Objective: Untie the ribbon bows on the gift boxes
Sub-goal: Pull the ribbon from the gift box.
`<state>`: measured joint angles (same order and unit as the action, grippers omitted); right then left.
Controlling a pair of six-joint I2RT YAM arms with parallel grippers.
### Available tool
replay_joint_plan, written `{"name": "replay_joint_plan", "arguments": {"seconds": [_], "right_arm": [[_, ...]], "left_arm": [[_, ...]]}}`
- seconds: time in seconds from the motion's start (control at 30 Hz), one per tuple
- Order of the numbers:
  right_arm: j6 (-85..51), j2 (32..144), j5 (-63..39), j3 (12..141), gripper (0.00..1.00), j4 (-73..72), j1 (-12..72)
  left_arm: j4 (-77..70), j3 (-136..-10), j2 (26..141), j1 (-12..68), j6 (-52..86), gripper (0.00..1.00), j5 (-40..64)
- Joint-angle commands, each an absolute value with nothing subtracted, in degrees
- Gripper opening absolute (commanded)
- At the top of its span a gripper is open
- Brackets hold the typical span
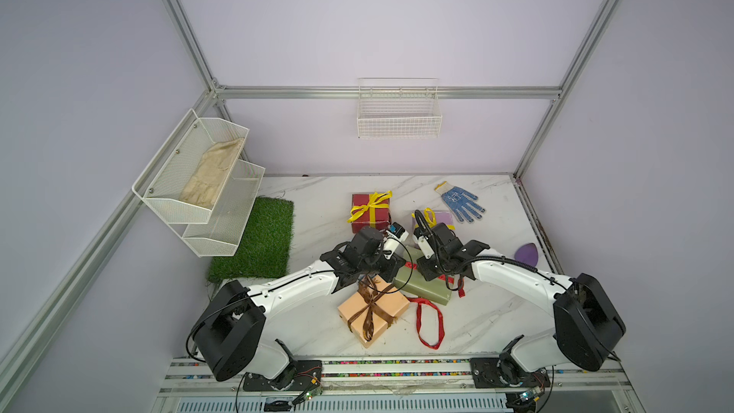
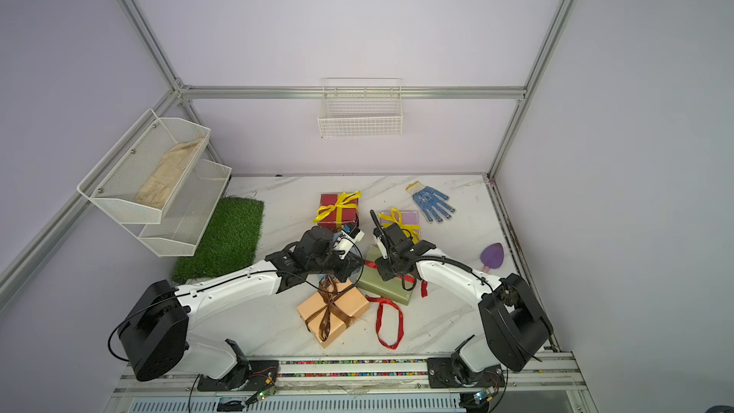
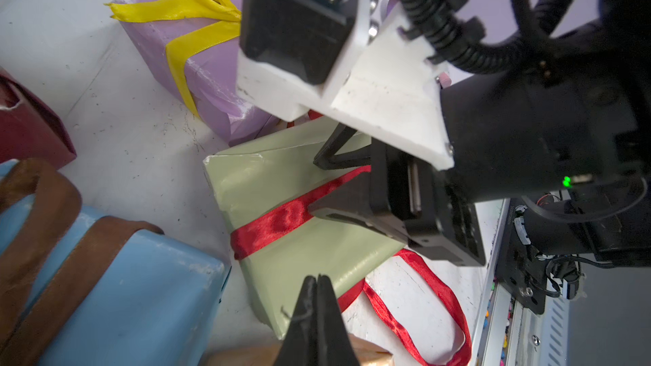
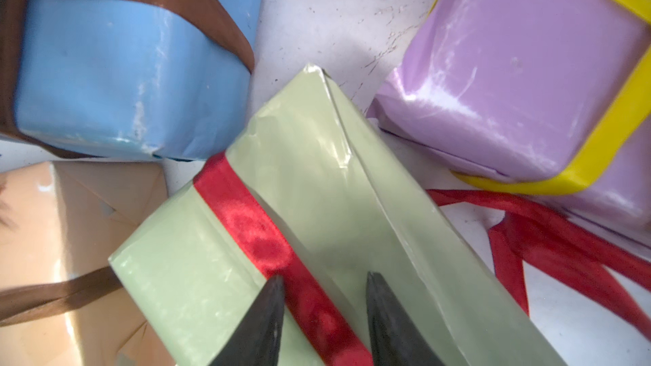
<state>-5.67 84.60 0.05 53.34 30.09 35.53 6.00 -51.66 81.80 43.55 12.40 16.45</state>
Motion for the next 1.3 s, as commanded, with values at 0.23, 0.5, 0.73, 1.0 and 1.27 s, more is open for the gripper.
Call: {"name": "replay_joint_plan", "arguments": {"seconds": [0.23, 0.5, 0.73, 1.0, 1.27], "right_arm": [[-4.79, 86.18, -3.42, 54.12, 0.44, 35.59, 37.21], [-3.53, 83.63, -4.77, 54.82, 0.48, 35.36, 37.52], [-2.62, 87.88, -3.94, 57.01, 0.46, 38.8, 38.53], [-3.98, 91.49, -0.03, 58.36, 0.35, 39.99, 39.29], [-6.13, 92.11, 0.07, 57.65, 0.08, 39.01, 39.29]], "left_arm": [[5.49, -49.09, 77.7, 42.71, 11.86, 0.02, 16.82], [5.09, -48.43, 77.19, 42.71, 11.85, 0.02, 17.54], [4.74, -47.84, 76.43, 42.63, 11.51, 0.02, 17.92], [4.66, -46.24, 74.54, 42.45, 11.35, 0.02, 16.84], [3.49, -45.31, 74.31, 42.36, 11.39, 0.02, 18.18]]}}
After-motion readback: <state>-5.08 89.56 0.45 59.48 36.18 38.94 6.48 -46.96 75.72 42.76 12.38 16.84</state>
